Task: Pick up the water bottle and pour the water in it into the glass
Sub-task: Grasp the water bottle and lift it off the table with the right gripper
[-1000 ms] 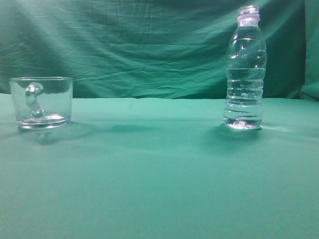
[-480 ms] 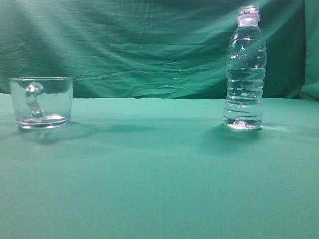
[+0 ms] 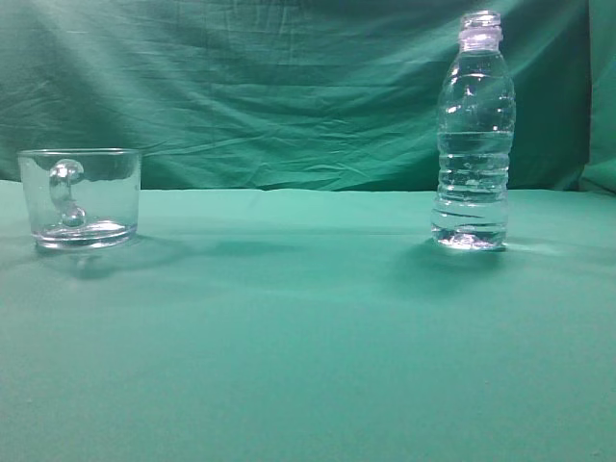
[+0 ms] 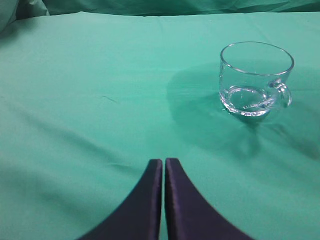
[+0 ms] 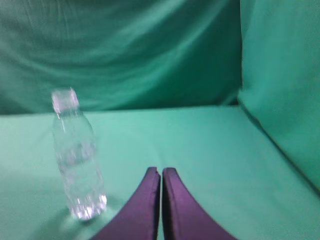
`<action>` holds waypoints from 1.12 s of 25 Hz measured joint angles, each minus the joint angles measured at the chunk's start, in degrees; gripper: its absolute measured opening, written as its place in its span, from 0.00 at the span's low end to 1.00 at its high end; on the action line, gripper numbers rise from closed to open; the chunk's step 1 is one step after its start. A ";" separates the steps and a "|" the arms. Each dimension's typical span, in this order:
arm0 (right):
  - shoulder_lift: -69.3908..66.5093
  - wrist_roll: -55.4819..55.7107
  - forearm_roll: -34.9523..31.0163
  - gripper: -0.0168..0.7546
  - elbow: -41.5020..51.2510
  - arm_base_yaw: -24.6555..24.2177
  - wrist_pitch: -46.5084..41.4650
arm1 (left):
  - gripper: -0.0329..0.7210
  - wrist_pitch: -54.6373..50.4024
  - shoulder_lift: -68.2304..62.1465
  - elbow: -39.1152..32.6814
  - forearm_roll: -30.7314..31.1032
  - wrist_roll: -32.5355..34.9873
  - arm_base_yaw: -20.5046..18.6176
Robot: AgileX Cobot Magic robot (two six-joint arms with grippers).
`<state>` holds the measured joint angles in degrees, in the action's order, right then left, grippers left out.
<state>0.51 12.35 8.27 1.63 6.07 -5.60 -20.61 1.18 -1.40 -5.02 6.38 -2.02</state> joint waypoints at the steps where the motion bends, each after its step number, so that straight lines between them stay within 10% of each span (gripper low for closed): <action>1: 0.00 0.91 0.00 0.02 0.00 0.00 3.61 | 0.04 0.00 0.00 0.00 0.00 0.00 0.00; 17: -28.93 14.64 0.43 0.02 -15.22 0.00 10.54 | 0.04 0.00 0.00 0.00 0.00 0.00 0.00; 28: -56.58 14.40 23.62 0.02 -17.79 6.37 33.35 | 0.04 0.00 0.00 0.00 0.00 0.00 0.00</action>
<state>-56.08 26.76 31.89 -16.15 12.43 27.75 -20.61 1.18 -1.40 -5.02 6.38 -2.02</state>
